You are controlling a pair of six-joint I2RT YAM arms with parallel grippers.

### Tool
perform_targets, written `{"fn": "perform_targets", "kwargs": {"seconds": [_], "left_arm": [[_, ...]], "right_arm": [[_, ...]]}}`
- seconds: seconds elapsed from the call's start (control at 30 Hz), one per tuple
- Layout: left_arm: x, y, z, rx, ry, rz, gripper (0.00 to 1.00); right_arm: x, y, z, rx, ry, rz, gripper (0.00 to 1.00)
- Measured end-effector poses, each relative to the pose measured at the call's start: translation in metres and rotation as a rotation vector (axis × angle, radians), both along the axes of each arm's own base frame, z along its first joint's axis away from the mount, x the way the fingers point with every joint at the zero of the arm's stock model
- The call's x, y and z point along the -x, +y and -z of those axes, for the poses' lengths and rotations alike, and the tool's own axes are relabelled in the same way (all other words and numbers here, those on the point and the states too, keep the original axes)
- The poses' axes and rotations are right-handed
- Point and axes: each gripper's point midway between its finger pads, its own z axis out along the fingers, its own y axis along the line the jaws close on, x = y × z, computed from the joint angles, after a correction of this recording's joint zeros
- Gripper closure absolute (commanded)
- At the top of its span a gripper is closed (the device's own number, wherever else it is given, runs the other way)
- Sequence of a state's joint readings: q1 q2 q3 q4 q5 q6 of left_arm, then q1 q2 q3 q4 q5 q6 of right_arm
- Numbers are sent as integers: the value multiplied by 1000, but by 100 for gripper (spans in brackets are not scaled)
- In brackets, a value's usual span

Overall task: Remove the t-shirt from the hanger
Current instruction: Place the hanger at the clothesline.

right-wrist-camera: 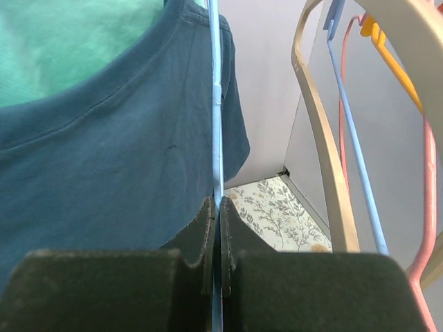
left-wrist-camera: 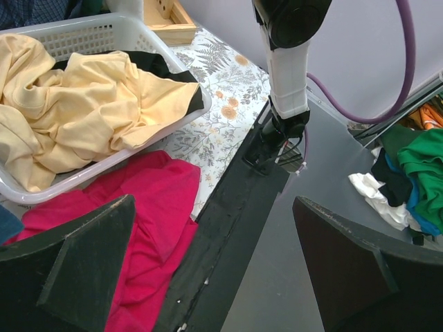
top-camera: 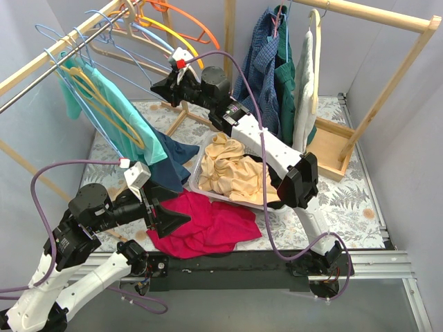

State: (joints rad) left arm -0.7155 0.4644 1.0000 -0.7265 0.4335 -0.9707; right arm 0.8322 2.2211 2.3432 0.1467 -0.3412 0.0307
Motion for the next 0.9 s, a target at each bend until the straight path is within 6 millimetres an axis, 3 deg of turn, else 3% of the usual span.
{"fn": "perform_targets", "kwargs": {"seconds": [0.13, 0.4, 0.67, 0.9], "left_arm": [[0, 0, 1, -1, 10, -1, 2], [0, 1, 1, 0, 12, -7, 2], [0, 1, 1, 4, 17, -14, 2], [1, 3, 0, 10, 15, -19, 2]], "right_arm": [[-8, 1, 7, -8, 16, 7, 99], [-20, -5, -1, -46, -2, 26, 99], [-31, 4, 27, -25, 42, 24, 99], [-31, 5, 27, -37, 48, 16, 99]]}}
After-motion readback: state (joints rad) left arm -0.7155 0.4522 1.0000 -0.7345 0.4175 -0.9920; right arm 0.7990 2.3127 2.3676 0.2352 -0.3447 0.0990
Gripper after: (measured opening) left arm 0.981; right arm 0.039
